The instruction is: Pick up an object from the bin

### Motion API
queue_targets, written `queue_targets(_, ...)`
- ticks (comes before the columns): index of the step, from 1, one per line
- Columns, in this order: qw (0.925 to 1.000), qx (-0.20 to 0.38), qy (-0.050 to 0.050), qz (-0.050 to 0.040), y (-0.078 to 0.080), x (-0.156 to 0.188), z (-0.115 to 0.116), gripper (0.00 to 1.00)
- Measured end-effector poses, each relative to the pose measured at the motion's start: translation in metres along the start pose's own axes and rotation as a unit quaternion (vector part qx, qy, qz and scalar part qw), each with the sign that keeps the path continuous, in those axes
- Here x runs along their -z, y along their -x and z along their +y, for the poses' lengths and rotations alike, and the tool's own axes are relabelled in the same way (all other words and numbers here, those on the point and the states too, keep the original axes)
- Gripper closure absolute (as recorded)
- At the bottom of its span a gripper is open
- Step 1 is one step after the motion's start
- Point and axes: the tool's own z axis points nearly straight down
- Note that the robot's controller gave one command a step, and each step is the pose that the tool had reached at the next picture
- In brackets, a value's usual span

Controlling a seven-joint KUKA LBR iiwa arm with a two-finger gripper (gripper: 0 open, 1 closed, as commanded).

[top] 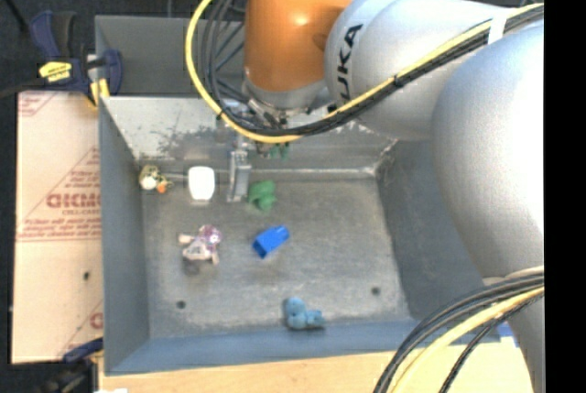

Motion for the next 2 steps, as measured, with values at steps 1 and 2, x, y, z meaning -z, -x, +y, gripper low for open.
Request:
queue_targets(1,1.0000,-0.001,0.000,-0.0025,0.0002,0.0049,-0.0007,0.00)
queue_targets(2,1.0000,0.001,0.000,-0.0031,0.0003,0.0047,-0.0010,0.00)
